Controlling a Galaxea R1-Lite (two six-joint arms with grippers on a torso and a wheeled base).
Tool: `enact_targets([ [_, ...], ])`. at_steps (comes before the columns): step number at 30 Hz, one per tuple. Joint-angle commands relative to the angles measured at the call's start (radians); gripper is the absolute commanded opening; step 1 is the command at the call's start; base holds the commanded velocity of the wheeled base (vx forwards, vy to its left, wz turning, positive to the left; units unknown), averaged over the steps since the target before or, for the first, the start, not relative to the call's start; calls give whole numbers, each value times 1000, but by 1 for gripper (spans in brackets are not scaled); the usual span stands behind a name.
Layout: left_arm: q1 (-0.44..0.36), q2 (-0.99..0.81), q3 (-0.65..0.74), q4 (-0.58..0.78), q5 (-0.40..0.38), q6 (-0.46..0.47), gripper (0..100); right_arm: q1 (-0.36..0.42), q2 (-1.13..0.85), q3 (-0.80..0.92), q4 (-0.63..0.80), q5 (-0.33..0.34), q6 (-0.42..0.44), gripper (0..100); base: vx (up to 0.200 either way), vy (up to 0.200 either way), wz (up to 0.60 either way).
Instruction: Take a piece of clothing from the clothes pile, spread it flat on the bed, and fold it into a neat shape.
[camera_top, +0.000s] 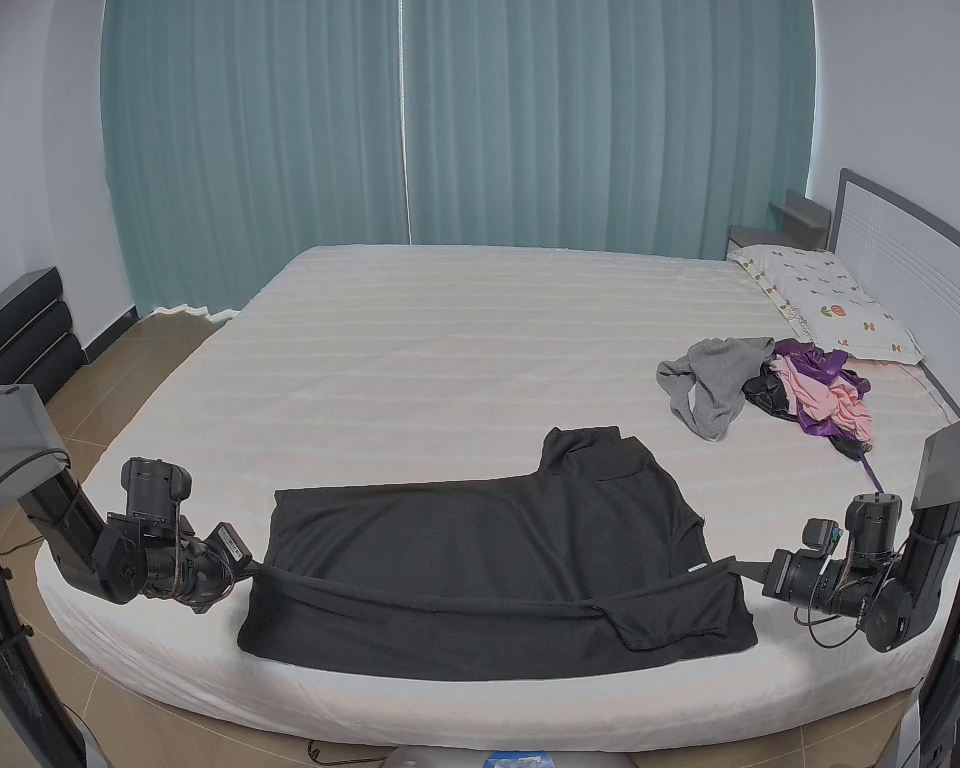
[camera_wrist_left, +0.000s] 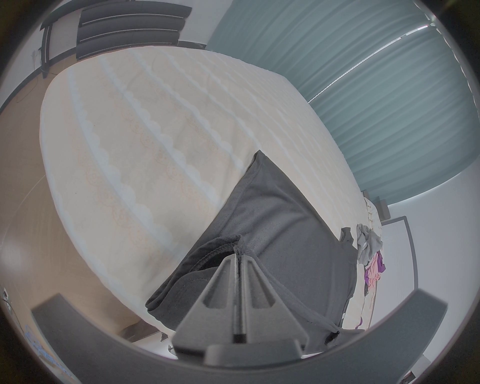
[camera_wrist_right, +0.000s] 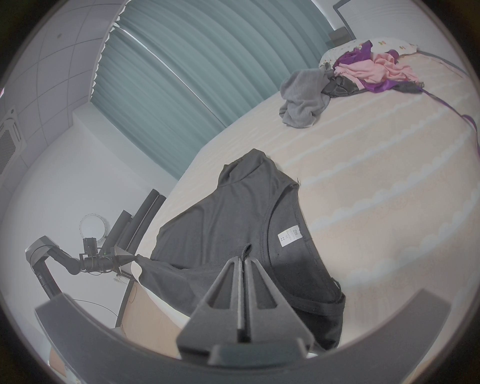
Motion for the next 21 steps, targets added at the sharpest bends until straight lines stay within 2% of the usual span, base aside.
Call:
enact_targets([
  [1, 4, -12, 3, 0, -1, 1, 0, -9, -67, 37, -23, 0, 4, 0, 0, 0, 0],
  [9, 17, -20, 4, 15, 2, 29, 0, -1, -133, 67, -25, 0, 4, 0, 0, 0, 0],
  [21, 27, -101, -11, 176, 4, 99, 0, -1, -132, 70, -25, 0, 4, 0, 0, 0, 0],
])
